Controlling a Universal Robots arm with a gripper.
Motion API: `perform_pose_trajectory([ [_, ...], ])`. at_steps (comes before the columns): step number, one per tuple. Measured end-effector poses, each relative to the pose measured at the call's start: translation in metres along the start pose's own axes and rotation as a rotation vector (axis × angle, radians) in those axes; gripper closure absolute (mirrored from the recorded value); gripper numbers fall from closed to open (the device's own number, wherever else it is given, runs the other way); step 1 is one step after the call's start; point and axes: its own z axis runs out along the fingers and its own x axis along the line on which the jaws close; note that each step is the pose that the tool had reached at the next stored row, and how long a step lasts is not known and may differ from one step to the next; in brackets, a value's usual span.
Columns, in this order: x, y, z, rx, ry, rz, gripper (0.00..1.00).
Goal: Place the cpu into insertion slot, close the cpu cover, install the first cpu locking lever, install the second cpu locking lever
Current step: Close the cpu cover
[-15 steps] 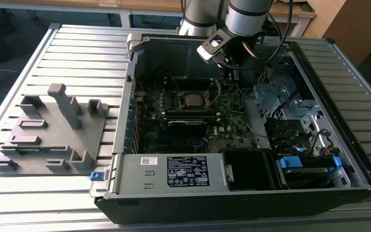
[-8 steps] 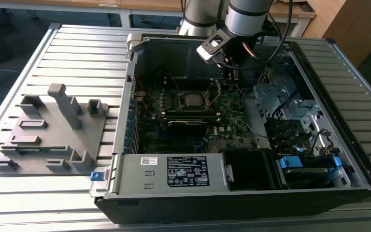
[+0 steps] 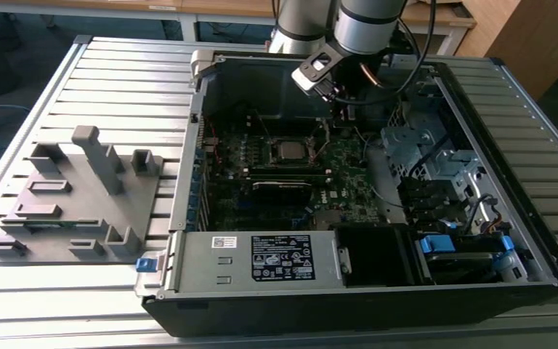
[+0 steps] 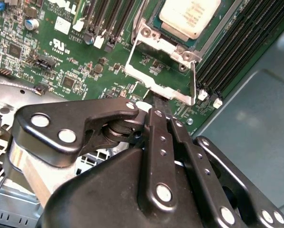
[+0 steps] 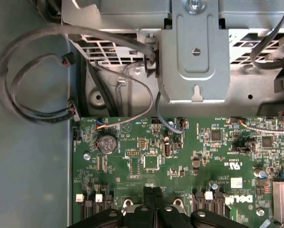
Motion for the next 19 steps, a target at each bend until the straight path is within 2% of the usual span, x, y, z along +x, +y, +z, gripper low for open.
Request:
perform_pose_trajectory([
  [10, -0.0004, -0.0159, 0.0002, -0.0052, 0.0002, 0.0, 0.9],
  [19, -0.0009, -0.034, 0.0008, -0.0119, 0.0003, 0.0, 0.9],
])
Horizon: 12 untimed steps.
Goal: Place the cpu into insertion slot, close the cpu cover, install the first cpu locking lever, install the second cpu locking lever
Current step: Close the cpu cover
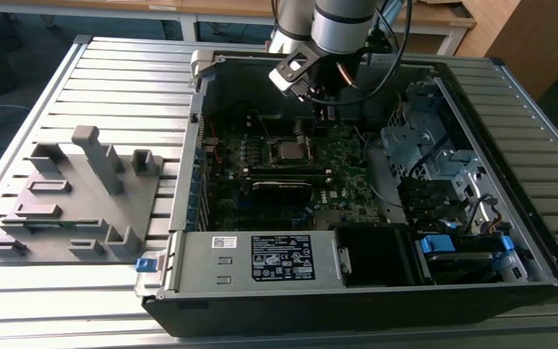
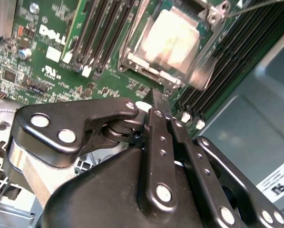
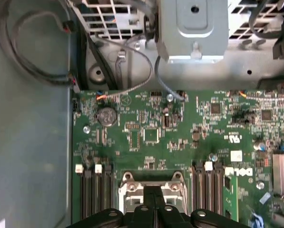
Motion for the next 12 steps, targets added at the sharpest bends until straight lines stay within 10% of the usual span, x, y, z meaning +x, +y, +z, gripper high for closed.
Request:
perform_pose_trajectory([
  [12, -0.0003, -0.0126, 0.0005, -0.0043, 0.0002, 0.0, 0.9],
])
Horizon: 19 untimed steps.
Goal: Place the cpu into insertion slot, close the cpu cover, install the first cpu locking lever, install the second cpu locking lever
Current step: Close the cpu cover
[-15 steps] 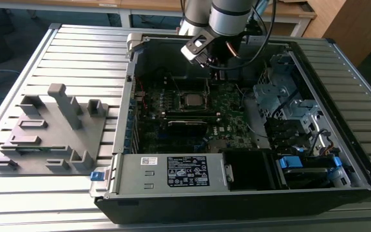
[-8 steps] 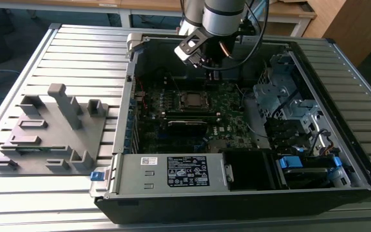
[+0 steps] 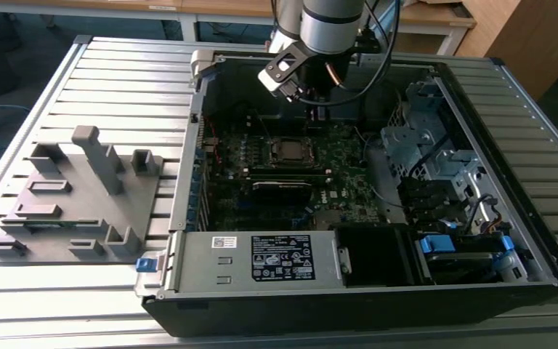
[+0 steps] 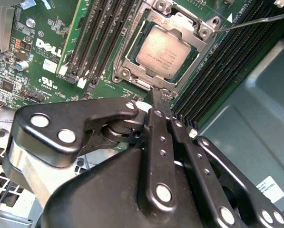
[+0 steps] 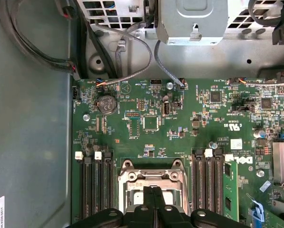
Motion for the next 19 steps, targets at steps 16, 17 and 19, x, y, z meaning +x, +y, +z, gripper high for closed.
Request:
perform_pose_trajectory([
  [16, 0.0, -0.0013, 0.0004, 0.0043, -0.0002, 0.0, 0.9],
  [17, 0.0, -0.0013, 0.0004, 0.0042, -0.0001, 0.0, 0.9],
  [19, -0.0001, -0.0013, 0.0004, 0.0043, -0.0002, 0.0, 0.9],
])
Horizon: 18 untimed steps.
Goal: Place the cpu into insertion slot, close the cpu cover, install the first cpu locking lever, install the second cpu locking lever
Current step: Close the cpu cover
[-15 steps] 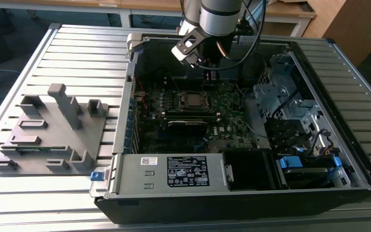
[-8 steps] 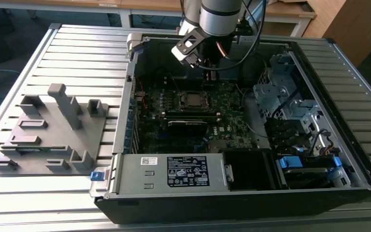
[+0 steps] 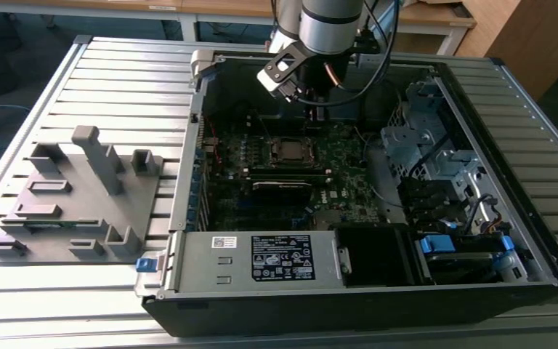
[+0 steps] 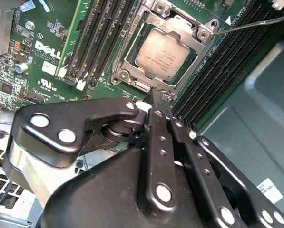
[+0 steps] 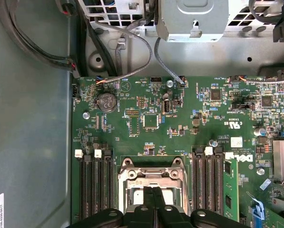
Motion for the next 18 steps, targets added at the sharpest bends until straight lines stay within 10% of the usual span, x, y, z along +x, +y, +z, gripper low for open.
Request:
perform_pose_trajectory([
  [18, -0.0004, -0.0136, 0.0042, 0.0, -0.0002, 0.0, 0.9],
])
